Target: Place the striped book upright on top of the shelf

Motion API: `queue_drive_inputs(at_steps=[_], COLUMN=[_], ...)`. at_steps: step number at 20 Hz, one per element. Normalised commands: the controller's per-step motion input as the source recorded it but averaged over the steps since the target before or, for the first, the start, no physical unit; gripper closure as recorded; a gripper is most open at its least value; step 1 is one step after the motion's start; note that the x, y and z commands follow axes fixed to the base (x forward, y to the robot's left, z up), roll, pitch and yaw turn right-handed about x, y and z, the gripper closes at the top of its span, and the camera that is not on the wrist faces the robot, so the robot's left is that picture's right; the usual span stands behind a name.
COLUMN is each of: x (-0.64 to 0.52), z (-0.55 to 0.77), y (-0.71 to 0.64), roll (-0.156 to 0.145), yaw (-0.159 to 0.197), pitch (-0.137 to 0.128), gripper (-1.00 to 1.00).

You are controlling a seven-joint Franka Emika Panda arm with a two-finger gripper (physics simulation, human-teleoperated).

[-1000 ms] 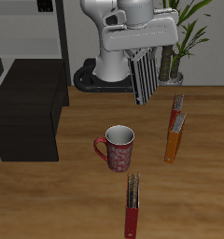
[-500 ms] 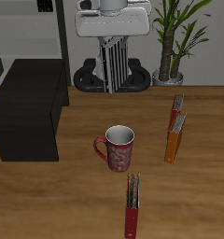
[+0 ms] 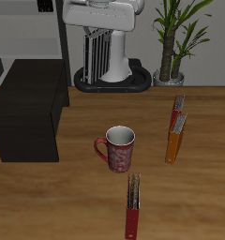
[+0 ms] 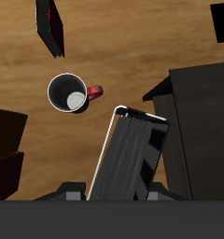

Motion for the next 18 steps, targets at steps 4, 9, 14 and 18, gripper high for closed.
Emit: queue_drive_inputs(at_steps=[4, 9, 14, 18], x=[-0.06, -0.13, 0.01, 0.03], z=[0.03, 0.18, 0.11, 0.04], y=[-0.11, -0.29, -0.34, -0.53], roll=[0.180, 0.040, 0.030, -0.008], yaw=[0.078, 0.040, 0.015, 0.032], pitch=[0.145, -0.021, -0.024, -0.023], gripper=[1.00, 1.00, 1.00, 1.00])
